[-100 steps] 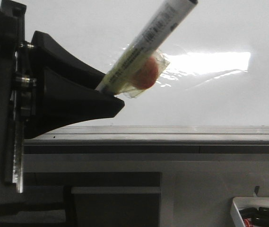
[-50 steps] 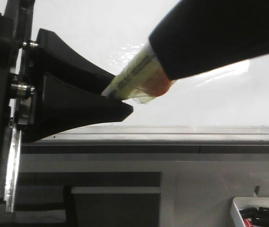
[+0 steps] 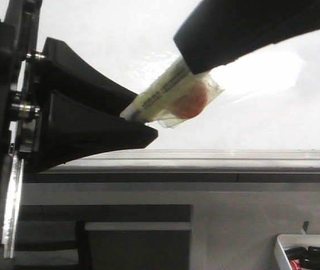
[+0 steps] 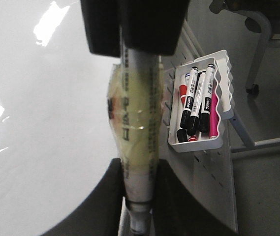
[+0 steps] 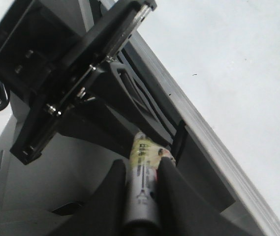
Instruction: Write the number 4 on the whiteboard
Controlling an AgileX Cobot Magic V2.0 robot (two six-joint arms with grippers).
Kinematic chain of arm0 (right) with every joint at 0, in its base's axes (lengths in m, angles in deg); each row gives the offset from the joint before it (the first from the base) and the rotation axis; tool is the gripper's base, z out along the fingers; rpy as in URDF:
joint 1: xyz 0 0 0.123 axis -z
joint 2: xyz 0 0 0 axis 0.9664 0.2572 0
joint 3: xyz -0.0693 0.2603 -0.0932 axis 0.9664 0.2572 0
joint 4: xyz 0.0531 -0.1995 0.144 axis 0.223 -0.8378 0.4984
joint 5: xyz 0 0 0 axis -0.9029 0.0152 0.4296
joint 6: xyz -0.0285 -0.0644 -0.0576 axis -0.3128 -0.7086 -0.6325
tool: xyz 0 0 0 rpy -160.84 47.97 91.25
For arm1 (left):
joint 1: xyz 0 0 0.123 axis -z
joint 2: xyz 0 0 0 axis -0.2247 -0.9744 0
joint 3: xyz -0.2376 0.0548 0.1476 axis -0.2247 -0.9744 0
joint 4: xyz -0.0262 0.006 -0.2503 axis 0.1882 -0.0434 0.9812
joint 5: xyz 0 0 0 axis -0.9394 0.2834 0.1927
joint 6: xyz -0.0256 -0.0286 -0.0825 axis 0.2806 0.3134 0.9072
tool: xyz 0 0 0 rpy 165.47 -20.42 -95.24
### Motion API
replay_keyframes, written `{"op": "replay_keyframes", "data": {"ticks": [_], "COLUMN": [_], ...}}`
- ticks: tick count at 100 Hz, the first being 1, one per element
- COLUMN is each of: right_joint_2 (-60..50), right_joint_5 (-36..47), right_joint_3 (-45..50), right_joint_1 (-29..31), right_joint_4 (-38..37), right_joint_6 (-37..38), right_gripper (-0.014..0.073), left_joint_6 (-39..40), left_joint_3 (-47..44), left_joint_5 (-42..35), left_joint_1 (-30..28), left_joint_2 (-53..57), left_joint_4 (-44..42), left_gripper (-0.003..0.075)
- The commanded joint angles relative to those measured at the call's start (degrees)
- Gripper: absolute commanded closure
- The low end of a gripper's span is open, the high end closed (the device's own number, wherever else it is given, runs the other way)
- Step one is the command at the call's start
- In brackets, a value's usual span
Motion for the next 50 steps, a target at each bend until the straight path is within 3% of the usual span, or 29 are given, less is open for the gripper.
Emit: {"op": "replay_keyframes", "data": {"ticks": [1, 25, 50], "right_joint_2": [-0.3, -0.3, -0.1], "right_joint_5": [1.1, 1.3, 3.9], "right_joint_3": [-2.1, -2.1, -2.1], "right_joint_1": [-0.3, -0.3, -0.3], "right_joint_4": [2.1, 2.1, 2.1], "right_joint_6": [-0.4, -0.4, -0.4], "right_gripper": [0.0656, 0.0656, 0.0656], "left_joint_6": [-0.2, -0.2, 0.0], "left_joint_3": [1.7, 1.7, 1.7], "left_joint_5": [-4.2, -4.6, -5.0], "left_joint_1": [0.3, 0.3, 0.3], "left_joint_2": [1.3, 1.3, 1.8], "left_joint_4": [1.2, 1.3, 8.1], "left_gripper": [0.0741, 0.0706, 0.0363]}}
